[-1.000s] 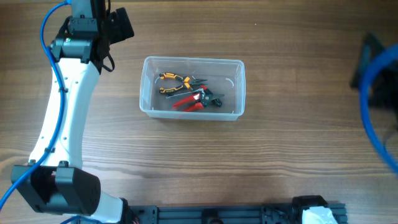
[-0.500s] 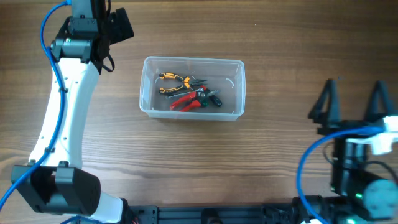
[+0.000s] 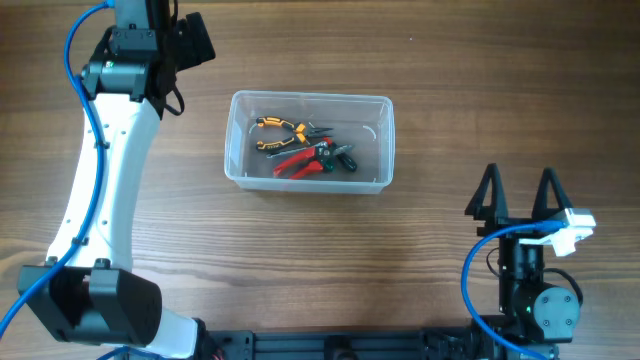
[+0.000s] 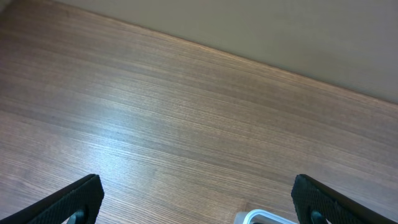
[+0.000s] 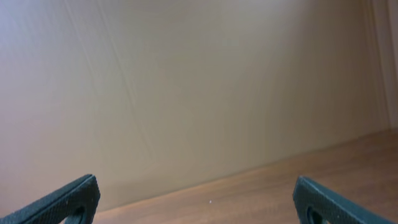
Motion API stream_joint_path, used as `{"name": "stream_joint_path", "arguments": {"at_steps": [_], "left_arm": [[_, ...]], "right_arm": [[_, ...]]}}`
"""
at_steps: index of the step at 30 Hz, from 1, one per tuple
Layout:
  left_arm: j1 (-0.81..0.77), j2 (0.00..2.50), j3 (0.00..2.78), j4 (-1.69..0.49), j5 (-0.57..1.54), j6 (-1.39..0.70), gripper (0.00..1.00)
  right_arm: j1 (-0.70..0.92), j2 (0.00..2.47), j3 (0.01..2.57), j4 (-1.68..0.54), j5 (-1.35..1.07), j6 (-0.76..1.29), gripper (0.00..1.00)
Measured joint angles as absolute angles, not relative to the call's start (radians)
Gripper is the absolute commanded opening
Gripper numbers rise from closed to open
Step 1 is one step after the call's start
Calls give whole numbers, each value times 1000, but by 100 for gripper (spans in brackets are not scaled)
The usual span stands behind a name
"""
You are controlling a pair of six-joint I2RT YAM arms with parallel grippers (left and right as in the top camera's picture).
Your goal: Pack container
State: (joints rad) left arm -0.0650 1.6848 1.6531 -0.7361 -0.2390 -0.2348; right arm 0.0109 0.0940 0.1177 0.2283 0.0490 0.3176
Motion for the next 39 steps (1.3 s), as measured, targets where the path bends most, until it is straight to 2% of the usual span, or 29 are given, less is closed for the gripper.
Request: {"name": "stream_joint_path", "arguments": {"at_steps": [10, 27, 39], "left_arm": [[-65, 1685, 1653, -736, -239, -235, 100], [-65, 1685, 1653, -736, -239, -235, 100], [-65, 1685, 1653, -736, -239, -235, 100]], "right_arm": [[5, 20, 9, 207, 21, 317, 100], [4, 17, 6, 11, 2, 265, 100], [4, 17, 6, 4, 0, 265, 100]]}}
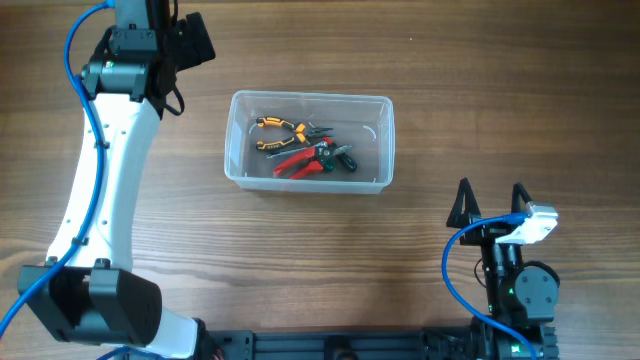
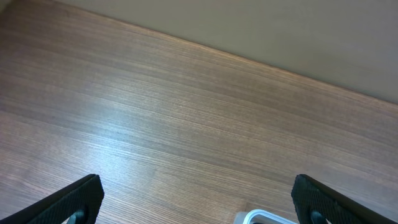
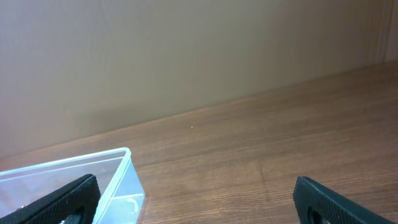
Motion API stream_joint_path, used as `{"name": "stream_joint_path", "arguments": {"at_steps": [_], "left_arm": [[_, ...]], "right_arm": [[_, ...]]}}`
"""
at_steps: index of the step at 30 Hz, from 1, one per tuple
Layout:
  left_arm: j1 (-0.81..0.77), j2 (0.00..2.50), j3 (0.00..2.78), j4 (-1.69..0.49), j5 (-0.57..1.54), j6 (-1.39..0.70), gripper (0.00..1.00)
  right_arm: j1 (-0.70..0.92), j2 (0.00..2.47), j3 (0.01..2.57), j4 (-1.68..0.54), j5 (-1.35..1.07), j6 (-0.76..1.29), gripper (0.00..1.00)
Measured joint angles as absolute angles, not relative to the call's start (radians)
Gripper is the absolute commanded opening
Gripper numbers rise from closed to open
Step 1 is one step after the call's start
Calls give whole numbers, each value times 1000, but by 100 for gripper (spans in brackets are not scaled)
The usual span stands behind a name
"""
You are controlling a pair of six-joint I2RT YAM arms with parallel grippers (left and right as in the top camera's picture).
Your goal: Pack container
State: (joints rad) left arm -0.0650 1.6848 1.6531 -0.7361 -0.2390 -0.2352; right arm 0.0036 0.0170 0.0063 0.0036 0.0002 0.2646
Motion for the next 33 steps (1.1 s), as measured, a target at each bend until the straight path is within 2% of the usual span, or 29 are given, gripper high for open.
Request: {"name": "stream_joint_path", "arguments": {"at_steps": [17, 20, 24, 30, 33], "left_arm": [[-65, 1685, 1653, -761, -239, -235, 100], [-64, 1673, 1651, -712, -239, -235, 100], [-44, 1525, 1643, -628, -239, -235, 100], [-7, 1072, 1655, -613, -243, -235, 100], [2, 897, 1662, -676, -245, -235, 100]], "right_arm": [[4, 17, 6, 4, 0, 265, 100], [4, 17, 6, 4, 0, 265, 100], [4, 17, 6, 4, 0, 265, 100], [4, 15, 6, 3, 0, 265, 100], [4, 15, 6, 3, 0, 265, 100]]}}
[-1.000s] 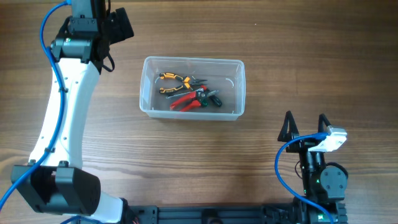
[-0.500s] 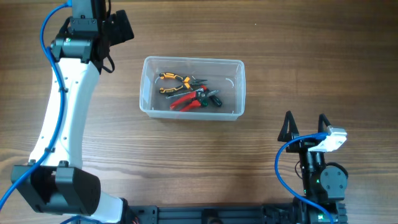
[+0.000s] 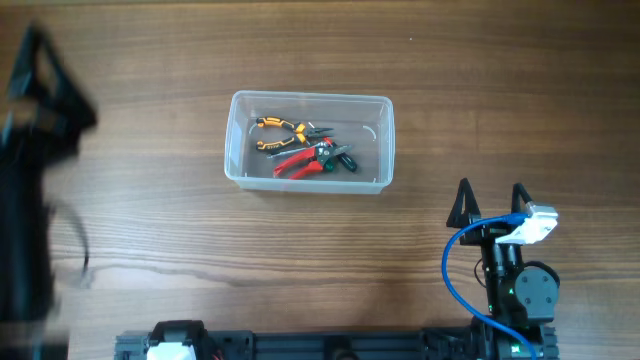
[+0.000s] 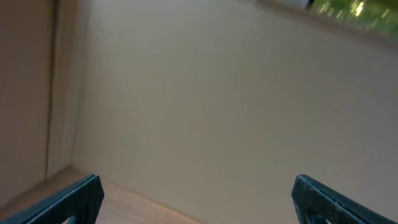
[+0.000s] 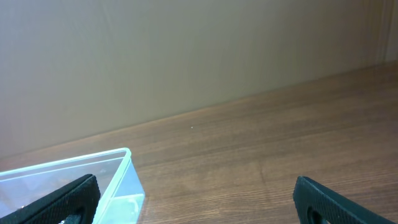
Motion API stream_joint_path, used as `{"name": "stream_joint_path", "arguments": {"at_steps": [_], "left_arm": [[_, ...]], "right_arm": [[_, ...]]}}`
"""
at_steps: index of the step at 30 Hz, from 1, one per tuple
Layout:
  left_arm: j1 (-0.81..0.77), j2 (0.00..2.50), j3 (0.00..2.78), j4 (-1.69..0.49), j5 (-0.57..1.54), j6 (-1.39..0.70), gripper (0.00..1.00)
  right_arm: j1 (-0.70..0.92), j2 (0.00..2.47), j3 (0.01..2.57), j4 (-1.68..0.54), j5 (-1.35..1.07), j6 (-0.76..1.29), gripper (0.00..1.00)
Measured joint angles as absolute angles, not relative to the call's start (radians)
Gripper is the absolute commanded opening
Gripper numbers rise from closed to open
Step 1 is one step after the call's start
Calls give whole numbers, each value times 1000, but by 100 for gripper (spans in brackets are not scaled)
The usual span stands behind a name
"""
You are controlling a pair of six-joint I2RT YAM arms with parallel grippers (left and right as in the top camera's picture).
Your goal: Pack container
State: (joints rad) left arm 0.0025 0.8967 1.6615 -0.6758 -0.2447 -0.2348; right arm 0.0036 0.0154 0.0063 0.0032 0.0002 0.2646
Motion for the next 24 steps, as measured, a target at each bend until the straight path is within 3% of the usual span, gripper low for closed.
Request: {"name": "stream_joint_path", "arguments": {"at_steps": [8, 18, 24], "left_arm": [[23, 645, 1526, -857, -250, -240, 100], [23, 379, 684, -335, -212, -454, 100], [23, 185, 365, -253, -206, -547, 100]], "right_arm": [[4, 14, 6, 3, 0, 265, 100], [4, 14, 6, 4, 0, 265, 100], [4, 14, 6, 3, 0, 265, 100]]}}
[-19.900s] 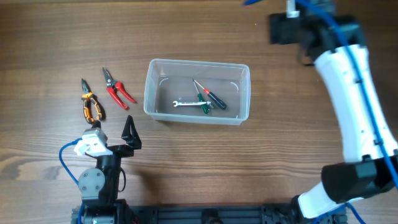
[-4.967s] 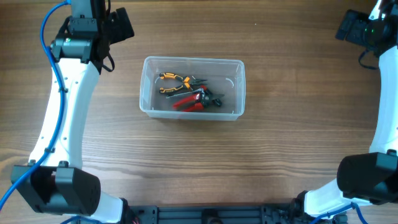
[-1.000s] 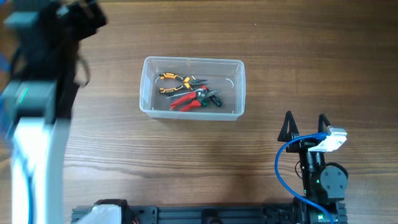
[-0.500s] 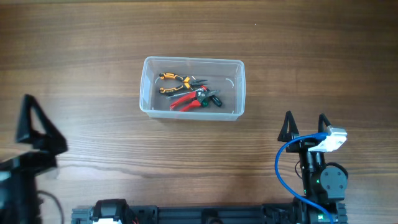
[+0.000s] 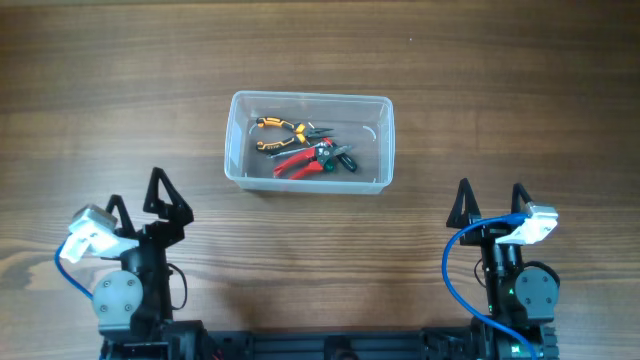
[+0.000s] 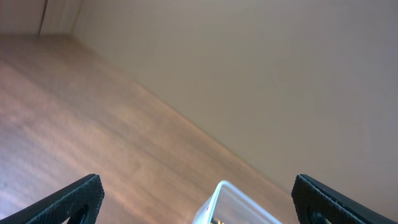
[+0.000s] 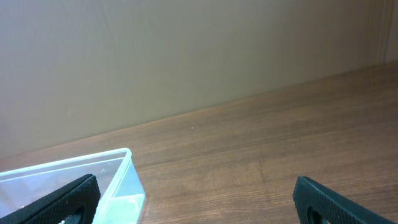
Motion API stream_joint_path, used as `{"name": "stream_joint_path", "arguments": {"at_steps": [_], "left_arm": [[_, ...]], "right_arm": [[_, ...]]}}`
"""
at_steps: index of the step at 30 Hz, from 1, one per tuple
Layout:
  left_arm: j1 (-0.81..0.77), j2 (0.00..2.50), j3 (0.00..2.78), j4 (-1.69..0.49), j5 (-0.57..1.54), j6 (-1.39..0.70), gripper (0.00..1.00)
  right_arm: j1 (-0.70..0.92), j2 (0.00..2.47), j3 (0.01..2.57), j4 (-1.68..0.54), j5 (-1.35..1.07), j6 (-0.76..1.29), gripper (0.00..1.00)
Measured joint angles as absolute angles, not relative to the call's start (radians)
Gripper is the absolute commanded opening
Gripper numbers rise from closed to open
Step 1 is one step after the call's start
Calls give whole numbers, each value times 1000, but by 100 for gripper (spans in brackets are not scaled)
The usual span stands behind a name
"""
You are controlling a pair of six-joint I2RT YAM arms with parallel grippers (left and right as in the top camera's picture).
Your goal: Pack container
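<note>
A clear plastic container (image 5: 238, 140) sits mid-table, holding yellow-handled pliers (image 5: 278, 126), red-handled pliers (image 5: 297, 164) and a dark green-tipped tool (image 5: 340, 157). My left gripper (image 5: 138, 192) stands open at the front left, folded back near its base, with nothing between its fingers. The right gripper (image 5: 489, 200) is open at the front right, also with nothing in it. A corner of the container (image 6: 219, 194) shows low in the left wrist view, and its right end (image 7: 121, 168) shows in the right wrist view.
The wooden table (image 5: 500, 90) carries nothing else. A beige wall (image 7: 186, 56) rises behind its far edge. The arm bases and blue cables (image 5: 455, 285) sit along the front edge.
The left arm was a blur at the far left edge, its camera facing the wall. Now it is folded at the front left, open, facing the container. The right arm has not moved.
The left arm first reached to the far left of the container, open, and the right gripper stood at the front right. Then the right gripper had drawn back slightly leftward. The left arm then left its far position and now rests folded at the front left.
</note>
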State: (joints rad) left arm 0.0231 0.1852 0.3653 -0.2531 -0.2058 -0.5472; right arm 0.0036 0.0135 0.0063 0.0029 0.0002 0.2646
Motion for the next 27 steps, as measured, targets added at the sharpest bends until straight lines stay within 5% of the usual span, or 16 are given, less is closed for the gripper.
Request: {"name": "stream_joint_path", "arguments": {"at_steps": [27], "left_arm": [[7, 17, 112, -256, -128, -571, 100]], "right_arm": [[4, 14, 6, 3, 0, 265, 100]]}}
